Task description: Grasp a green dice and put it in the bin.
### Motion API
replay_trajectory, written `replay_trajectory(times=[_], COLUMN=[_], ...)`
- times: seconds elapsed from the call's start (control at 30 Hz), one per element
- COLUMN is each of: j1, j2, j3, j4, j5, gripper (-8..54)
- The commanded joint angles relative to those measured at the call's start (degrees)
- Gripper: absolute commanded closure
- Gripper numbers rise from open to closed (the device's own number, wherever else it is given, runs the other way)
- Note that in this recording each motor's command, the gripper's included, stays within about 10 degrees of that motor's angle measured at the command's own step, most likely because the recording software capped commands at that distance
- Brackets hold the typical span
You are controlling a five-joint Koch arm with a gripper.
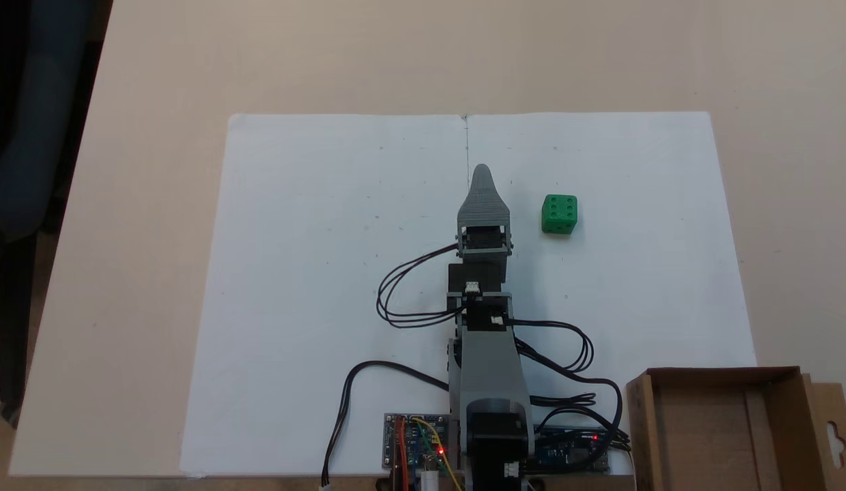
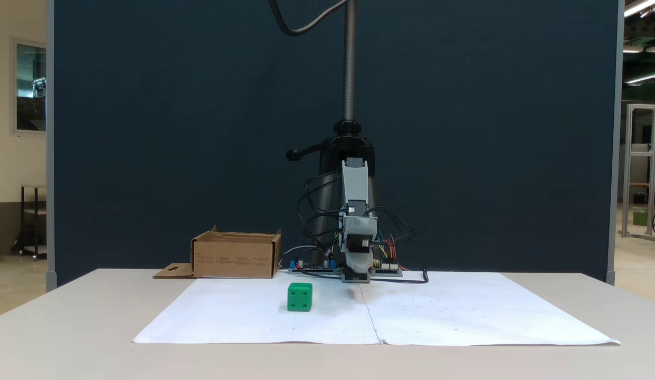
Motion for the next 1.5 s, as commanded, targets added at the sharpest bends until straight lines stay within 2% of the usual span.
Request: replay_trajectory(times=[0.0, 0.4, 0.53, 0.7, 0.93, 1.1, 1.47], j1=[0.4, 3.3, 5.9, 8.8, 20.9, 25.1, 27.2], j2=[6.3, 6.3, 6.2, 5.7, -2.9, -8.8, -19.6], j3=[-7.7, -30.7, -42.4, -49.0, -61.1, -66.3, -69.9], j4=[8.9, 57.6, 69.0, 84.2, 105.2, 119.1, 116.9], j5=[-3.5, 7.2, 11.6, 12.4, 12.1, 5.8, -14.7], gripper=[3.4, 3.2, 3.0, 3.3, 3.3, 3.3, 2.2])
